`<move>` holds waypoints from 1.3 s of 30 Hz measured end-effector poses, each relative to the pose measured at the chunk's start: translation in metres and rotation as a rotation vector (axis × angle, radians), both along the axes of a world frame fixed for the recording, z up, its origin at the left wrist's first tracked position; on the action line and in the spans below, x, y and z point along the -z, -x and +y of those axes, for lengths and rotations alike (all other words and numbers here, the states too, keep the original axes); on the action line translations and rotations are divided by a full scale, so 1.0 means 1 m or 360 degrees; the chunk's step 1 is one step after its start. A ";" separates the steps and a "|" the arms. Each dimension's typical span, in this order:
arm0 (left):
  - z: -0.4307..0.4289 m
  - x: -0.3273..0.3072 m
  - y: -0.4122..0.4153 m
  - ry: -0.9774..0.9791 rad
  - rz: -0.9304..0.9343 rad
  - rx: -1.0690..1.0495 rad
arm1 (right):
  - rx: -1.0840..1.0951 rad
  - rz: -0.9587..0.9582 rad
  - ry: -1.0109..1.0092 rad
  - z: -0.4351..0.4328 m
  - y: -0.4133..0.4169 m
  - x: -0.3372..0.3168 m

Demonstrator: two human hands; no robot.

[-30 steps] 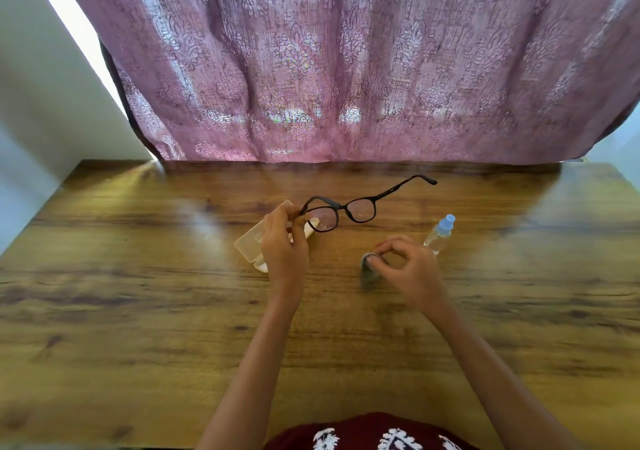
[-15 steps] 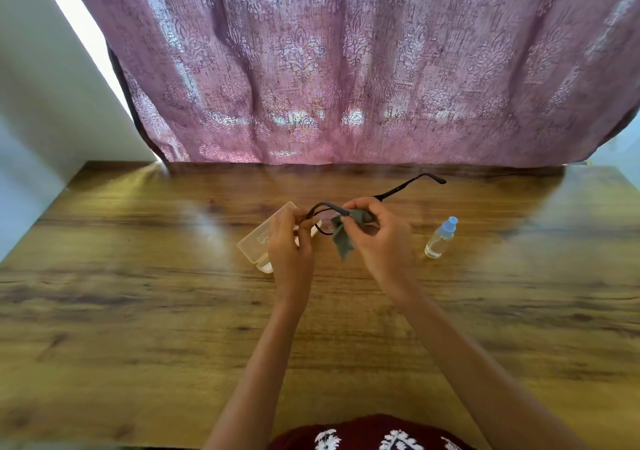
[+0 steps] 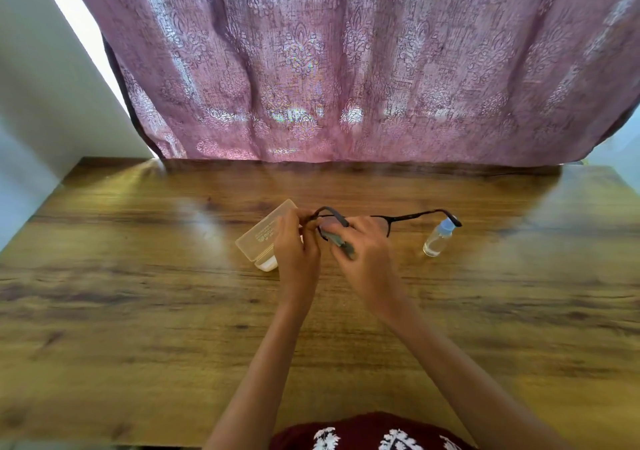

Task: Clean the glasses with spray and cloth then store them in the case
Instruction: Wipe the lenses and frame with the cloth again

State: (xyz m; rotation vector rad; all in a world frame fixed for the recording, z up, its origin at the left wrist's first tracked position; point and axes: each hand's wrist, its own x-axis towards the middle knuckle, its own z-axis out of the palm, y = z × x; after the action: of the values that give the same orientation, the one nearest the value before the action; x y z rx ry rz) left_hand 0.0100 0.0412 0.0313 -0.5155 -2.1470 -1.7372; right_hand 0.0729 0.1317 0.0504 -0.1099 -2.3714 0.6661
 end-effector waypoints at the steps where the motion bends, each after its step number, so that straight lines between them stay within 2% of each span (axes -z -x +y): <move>1: 0.001 0.001 -0.001 0.0007 0.0008 0.0012 | -0.0002 0.0000 0.0029 -0.001 0.001 -0.002; 4: 0.002 0.001 -0.002 -0.0010 -0.0009 0.0012 | 0.0037 0.0046 0.0108 0.000 0.007 -0.009; 9: 0.003 -0.002 -0.001 -0.0032 -0.0079 -0.0065 | 0.0168 -0.0011 0.0031 0.007 0.011 -0.014; 14: 0.002 -0.006 -0.004 -0.0048 -0.0113 -0.0042 | 0.0030 -0.0038 0.0026 0.005 0.001 -0.011; 20: 0.004 -0.008 -0.007 0.0008 -0.0048 -0.0010 | 0.0129 0.0053 0.0241 0.001 0.007 -0.021; 27: 0.001 -0.009 -0.004 0.0003 -0.0071 -0.0116 | 0.0093 0.0079 0.0123 0.003 0.001 -0.016; 34: 0.002 -0.004 -0.005 0.0006 -0.0043 -0.0012 | 0.0115 0.0098 0.0174 -0.002 0.005 -0.019; 39: 0.000 -0.011 -0.005 -0.0014 -0.0041 -0.0134 | 0.0167 0.0078 0.0150 0.004 0.007 -0.021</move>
State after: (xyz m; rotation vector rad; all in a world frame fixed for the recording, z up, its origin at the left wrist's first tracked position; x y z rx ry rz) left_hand 0.0145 0.0415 0.0424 -0.3962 -2.1455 -1.7162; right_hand 0.0658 0.1355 0.0715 -0.2544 -2.2706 0.7217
